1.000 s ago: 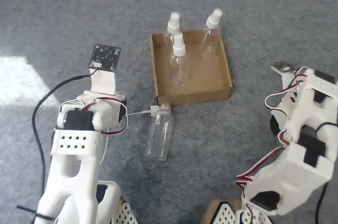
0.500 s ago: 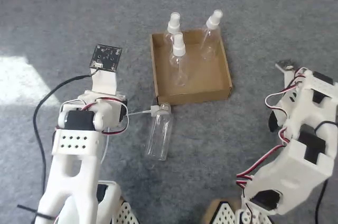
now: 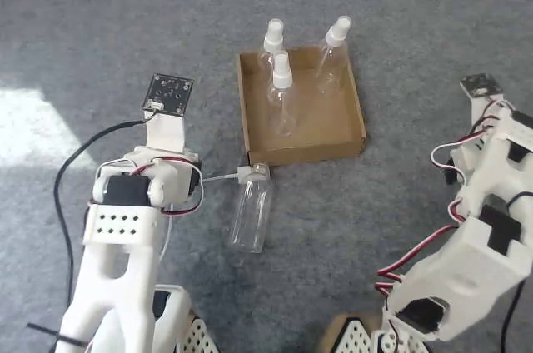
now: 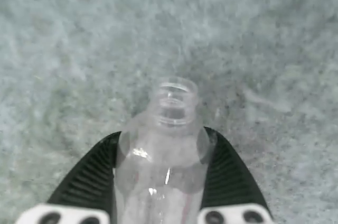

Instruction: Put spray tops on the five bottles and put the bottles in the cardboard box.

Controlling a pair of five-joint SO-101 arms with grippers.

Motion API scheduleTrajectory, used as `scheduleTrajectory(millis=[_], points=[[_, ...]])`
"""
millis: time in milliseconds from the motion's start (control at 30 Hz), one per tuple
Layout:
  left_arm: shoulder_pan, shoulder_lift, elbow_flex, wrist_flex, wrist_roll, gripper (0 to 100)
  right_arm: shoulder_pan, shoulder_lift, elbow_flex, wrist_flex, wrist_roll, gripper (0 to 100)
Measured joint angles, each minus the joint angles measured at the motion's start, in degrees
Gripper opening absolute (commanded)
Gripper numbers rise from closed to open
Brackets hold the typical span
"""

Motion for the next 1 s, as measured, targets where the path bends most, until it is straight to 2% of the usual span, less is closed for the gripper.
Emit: scheduleTrajectory(millis=[133, 233, 467, 733, 1000], points=[[0.00, 0.00, 0.00, 0.00, 0.00, 1, 0.26, 0.62, 0.00, 0.00, 0.00, 21.4], [0.00, 0.00, 0.00, 0.00, 0.00, 1, 0.35, 0.62, 0.00, 0.00, 0.00, 26.8], [0.00, 0.00, 0.00, 0.00, 0.00, 1, 0.35, 0.62, -0.18, 0.09, 0.00, 27.0], [0.00, 0.00, 0.00, 0.00, 0.00, 1, 0.35, 0.70, -7.65, 6.33, 0.09, 26.9], [0.00, 0.00, 0.00, 0.00, 0.00, 1, 0.35, 0.70, -8.26, 8.09, 1.14, 26.6]])
